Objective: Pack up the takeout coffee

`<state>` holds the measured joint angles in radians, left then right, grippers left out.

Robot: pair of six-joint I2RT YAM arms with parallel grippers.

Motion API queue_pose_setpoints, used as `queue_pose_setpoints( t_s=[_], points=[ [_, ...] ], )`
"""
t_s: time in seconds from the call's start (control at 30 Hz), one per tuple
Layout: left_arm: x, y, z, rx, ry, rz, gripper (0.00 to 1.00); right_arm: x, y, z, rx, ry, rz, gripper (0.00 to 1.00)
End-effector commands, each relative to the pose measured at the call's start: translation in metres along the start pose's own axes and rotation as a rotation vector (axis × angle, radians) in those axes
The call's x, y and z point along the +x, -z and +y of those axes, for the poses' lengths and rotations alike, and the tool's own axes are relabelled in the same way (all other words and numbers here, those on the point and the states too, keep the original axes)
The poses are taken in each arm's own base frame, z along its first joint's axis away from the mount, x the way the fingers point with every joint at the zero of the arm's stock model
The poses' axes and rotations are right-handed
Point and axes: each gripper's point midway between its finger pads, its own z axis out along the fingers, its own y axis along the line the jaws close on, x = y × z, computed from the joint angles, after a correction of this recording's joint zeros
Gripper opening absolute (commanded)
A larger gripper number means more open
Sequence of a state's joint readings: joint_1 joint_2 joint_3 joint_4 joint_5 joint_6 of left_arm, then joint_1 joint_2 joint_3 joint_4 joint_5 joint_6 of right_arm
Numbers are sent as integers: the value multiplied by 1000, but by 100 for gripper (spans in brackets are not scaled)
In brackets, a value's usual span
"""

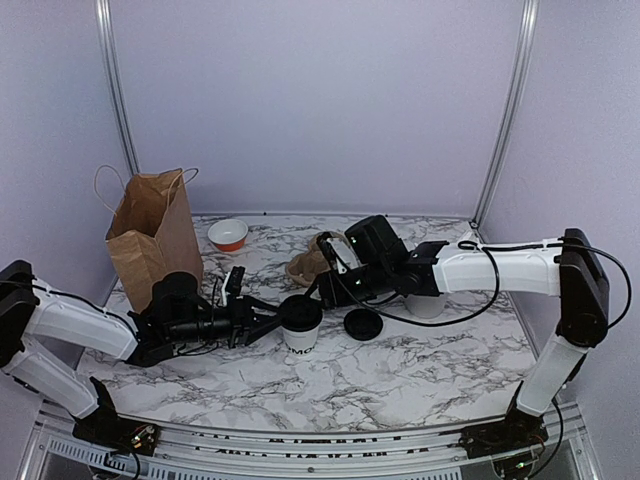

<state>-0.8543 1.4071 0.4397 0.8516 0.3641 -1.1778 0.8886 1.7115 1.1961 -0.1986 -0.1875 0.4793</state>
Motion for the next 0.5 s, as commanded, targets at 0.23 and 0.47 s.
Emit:
queue_pose_setpoints(
  t_s=[0.23, 0.47],
  points=[
    [-4, 11, 2, -19, -27, -28, 38, -11, 3, 11, -7, 5, -41, 49],
    [-6, 16, 5, -43, -44, -36, 38, -11, 8, 11, 0, 8, -48, 49]
  ],
)
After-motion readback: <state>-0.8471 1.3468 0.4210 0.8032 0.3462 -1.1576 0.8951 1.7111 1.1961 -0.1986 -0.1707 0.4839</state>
